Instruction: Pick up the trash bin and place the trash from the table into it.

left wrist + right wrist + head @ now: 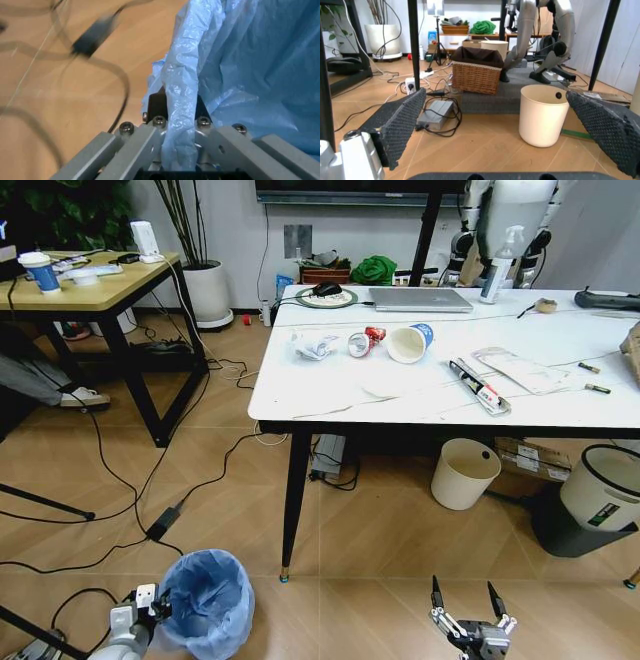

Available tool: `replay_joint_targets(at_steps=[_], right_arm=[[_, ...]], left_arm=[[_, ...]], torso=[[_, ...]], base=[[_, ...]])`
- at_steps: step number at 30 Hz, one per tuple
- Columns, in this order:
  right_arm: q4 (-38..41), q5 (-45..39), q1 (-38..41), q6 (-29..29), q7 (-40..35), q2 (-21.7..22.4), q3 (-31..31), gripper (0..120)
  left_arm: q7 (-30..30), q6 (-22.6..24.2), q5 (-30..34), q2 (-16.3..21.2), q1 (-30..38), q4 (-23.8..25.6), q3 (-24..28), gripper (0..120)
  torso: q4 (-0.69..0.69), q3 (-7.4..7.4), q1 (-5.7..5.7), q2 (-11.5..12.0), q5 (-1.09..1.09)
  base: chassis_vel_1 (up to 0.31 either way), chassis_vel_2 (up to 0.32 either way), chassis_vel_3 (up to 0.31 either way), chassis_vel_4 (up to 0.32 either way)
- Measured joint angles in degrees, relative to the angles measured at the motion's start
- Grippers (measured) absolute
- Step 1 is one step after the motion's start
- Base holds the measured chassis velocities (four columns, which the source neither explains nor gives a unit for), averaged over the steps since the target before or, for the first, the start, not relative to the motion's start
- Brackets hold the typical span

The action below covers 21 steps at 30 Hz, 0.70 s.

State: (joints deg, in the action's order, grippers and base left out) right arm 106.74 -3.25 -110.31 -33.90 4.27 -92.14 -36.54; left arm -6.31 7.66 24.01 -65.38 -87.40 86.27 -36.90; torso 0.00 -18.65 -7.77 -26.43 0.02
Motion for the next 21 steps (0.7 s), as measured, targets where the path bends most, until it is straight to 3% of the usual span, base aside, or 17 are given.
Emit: replay_joint_targets(at_steps=[3, 5, 9, 10, 16, 21], right_arm=[[0.36, 0.43, -0.17, 0.27, 0.02, 0.00, 0.28, 100], [0.42, 0.50, -0.20, 0.30, 0.02, 0.00, 0.32, 100], [0.69, 0.92, -0.60, 0.37, 0.03, 0.00, 0.36, 100], [0.69, 0.92, -0.60, 0.37, 0.03, 0.00, 0.36, 100], [0.85, 1.44, -0.81, 0.50, 0.07, 0.00, 0.54, 100], [0.86, 1.70, -0.52, 1.10, 0.10, 0.00, 0.55, 100]], left_arm=[[-4.25, -3.37, -1.87, 0.09, -3.25, 5.16, -0.93, 0], [-4.71, -3.46, -1.78, 0.14, -3.82, 6.02, -1.04, 0], [-8.30, -4.40, -0.08, 0.32, -11.23, 16.66, -2.99, 0], [-8.30, -4.40, -0.08, 0.32, -11.23, 16.66, -2.99, 0], [-9.30, -7.91, 0.09, 0.66, -21.97, 28.15, -4.37, 0], [-9.26, -7.44, 2.78, 1.77, -26.20, 32.82, -4.04, 0]], torso=[[0.00, 0.00, 0.00, 0.00, -0.02], [0.00, 0.00, 0.00, 0.00, -0.01], [0.00, 0.00, 0.00, 0.00, 0.01], [0.00, 0.00, 0.00, 0.00, 0.01], [0.01, 0.01, 0.00, 0.00, -0.02], [0.01, 0.01, 0.00, -0.01, 0.00]], base=[[0.000, 0.000, 0.000, 0.000], [0.000, 0.000, 0.000, 0.000], [0.000, 0.000, 0.000, 0.000], [0.000, 0.000, 0.000, 0.000], [0.000, 0.000, 0.000, 0.000], [0.000, 0.000, 0.000, 0.000]])
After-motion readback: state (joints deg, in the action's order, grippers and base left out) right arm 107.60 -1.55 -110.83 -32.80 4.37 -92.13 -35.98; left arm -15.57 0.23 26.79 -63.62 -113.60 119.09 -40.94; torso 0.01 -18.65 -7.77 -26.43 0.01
